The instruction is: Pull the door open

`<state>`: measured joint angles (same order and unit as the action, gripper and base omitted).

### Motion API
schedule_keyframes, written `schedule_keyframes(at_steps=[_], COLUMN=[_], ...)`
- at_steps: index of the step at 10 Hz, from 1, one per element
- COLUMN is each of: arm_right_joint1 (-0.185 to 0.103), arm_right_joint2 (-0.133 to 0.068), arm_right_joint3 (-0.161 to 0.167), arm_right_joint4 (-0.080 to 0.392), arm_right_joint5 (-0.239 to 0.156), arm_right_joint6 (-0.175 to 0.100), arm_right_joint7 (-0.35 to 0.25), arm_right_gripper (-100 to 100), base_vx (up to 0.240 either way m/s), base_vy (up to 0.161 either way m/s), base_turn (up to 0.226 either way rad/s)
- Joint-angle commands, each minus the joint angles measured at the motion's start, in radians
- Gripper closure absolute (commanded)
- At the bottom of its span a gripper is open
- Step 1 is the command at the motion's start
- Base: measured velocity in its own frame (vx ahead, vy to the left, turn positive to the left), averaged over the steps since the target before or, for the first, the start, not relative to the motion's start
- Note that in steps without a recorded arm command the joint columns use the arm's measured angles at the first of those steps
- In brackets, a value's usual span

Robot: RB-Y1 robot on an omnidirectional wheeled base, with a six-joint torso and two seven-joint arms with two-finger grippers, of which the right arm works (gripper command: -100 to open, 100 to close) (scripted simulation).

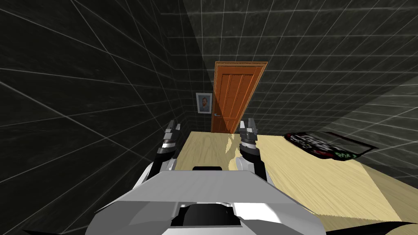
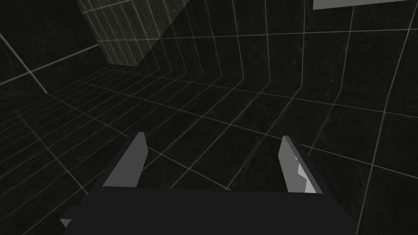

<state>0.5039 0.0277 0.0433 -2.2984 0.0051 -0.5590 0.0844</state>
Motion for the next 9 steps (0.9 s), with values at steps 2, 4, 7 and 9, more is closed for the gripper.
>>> schedule_keyframes(at_steps=[2,4,7,9], arm_right_joint1=[-0.023,-0.038,-0.058,-0.073], arm_right_joint2=[-0.018,-0.029,-0.042,-0.051], arm_right_joint3=[-0.003,-0.005,-0.007,-0.009], arm_right_joint4=[0.06,0.101,0.155,0.194], arm_right_joint5=[-0.013,-0.022,-0.033,-0.042], arm_right_joint6=[-0.009,-0.015,-0.024,-0.03], arm_right_joint7=[0.0,-0.001,-0.001,-0.001], arm_right_gripper=[-100,-100,-100,-100], base_vx=[0.074,0.108,0.077,0.07], base_vy=[0.001,0.005,-0.003,-0.005], base_turn=[0.039,0.026,0.024,0.028])
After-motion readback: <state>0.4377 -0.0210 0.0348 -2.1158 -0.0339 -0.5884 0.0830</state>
